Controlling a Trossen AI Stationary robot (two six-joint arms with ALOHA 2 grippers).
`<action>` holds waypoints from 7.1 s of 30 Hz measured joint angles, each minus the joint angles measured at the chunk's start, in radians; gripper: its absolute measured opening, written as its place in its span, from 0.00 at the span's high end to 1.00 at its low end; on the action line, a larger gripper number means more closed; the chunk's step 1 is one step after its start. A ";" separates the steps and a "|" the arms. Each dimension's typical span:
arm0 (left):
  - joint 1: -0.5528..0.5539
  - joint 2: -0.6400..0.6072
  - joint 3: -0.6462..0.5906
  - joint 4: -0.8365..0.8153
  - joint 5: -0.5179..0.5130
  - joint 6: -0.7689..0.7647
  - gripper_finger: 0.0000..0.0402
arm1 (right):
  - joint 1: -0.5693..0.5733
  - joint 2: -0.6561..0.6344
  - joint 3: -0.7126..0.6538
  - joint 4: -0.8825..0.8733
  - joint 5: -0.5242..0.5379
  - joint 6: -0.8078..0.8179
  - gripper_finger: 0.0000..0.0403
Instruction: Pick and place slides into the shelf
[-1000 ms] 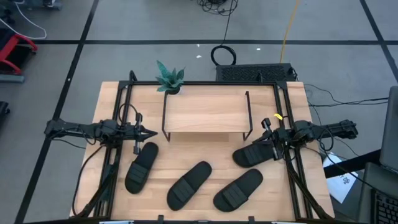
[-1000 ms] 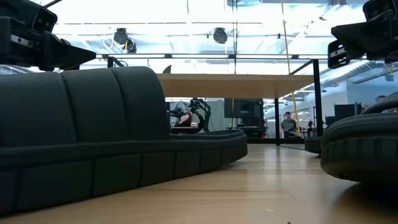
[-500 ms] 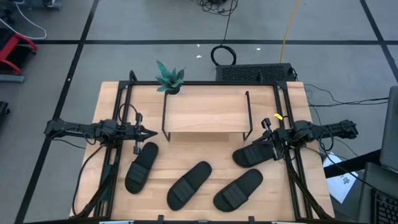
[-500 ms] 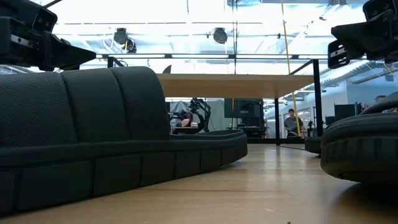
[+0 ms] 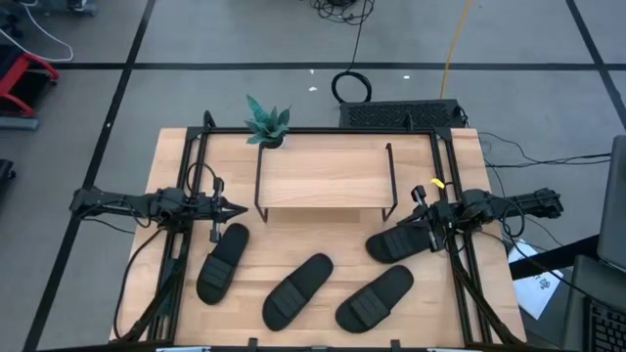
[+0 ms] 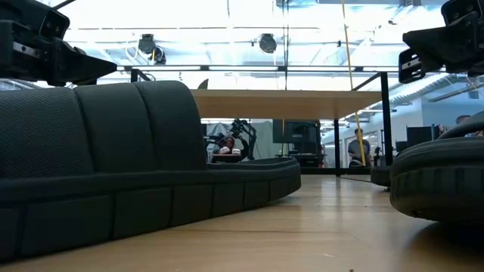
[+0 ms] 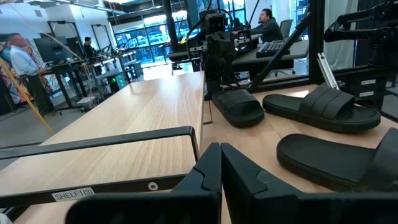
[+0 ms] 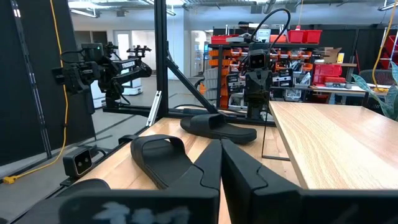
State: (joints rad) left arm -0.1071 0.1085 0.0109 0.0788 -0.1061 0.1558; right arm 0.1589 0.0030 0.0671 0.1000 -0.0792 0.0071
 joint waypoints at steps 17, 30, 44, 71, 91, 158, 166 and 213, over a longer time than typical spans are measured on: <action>0.000 0.000 0.000 0.000 0.000 0.000 0.98 | 0.000 0.000 0.000 0.000 0.000 0.000 1.00; 0.000 0.000 0.000 0.000 0.000 0.000 0.98 | 0.000 0.000 0.000 0.000 0.000 0.000 1.00; 0.000 0.000 0.000 0.010 0.000 0.115 0.98 | 0.000 0.000 0.000 0.005 0.000 0.033 1.00; 0.000 0.001 0.000 0.130 0.000 0.018 0.98 | 0.000 0.009 0.144 -0.090 0.132 -0.047 1.00; 0.000 0.003 0.000 0.117 -0.013 0.002 0.98 | 0.000 0.210 0.597 -0.894 0.224 0.390 0.92; 0.000 0.003 0.000 0.074 -0.080 -0.003 0.98 | 0.000 0.474 0.134 -0.521 -0.082 0.860 0.31; 0.000 0.003 0.000 0.074 -0.080 -0.003 0.98 | 0.000 0.590 0.139 -0.449 -0.089 0.803 0.31; 0.000 0.003 0.000 0.075 -0.080 -0.004 0.98 | 0.093 0.534 0.354 -0.512 -0.232 0.720 0.99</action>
State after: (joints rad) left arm -0.1070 0.1112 0.0105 0.1535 -0.1860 0.1515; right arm 0.2524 0.5373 0.4214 -0.4117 -0.3113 0.7273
